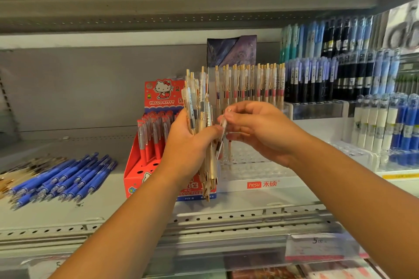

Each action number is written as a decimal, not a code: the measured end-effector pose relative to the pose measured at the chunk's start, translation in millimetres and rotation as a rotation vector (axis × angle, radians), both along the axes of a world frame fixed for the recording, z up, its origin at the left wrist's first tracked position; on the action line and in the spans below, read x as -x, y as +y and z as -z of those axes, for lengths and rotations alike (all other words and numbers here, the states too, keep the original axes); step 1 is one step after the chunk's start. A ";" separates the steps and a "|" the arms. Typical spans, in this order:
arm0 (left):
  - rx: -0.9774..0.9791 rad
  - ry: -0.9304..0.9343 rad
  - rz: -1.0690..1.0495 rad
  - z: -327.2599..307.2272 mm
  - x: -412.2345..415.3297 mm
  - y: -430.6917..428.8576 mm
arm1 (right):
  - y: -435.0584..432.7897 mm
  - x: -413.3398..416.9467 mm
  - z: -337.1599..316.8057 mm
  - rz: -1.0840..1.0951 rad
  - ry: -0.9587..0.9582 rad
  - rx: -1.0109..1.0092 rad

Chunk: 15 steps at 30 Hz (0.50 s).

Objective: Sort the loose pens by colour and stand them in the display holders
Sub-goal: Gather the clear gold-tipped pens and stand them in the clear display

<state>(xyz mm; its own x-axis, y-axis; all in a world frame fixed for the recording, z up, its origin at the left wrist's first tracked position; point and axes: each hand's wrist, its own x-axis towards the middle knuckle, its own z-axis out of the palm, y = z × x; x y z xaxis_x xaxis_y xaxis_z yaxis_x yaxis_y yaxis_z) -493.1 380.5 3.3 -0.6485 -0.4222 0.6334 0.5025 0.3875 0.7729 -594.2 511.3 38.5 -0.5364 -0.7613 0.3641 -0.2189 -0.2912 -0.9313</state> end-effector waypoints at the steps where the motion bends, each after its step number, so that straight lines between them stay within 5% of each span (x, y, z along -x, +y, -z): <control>1: -0.005 -0.008 -0.007 0.0 0.1 0.4 | 1.9 1.6 -1.4 -0.002 -0.040 0.034; 10: -0.023 -0.036 -0.038 1.8 0.8 -1.4 | 10.6 28.6 -16.3 0.288 -0.020 0.209; 15: -0.008 -0.040 -0.036 1.2 0.8 -0.5 | 3.1 41.0 -18.1 0.561 0.150 0.218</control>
<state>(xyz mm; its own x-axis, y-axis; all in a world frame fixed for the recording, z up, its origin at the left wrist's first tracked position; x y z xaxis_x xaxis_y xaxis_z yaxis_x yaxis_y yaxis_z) -493.9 380.0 2.0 -0.6573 -0.4509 0.6039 0.4573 0.3983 0.7951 -635.2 514.4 56.6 -0.7645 -0.2775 0.5819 -0.5176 -0.2739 -0.8106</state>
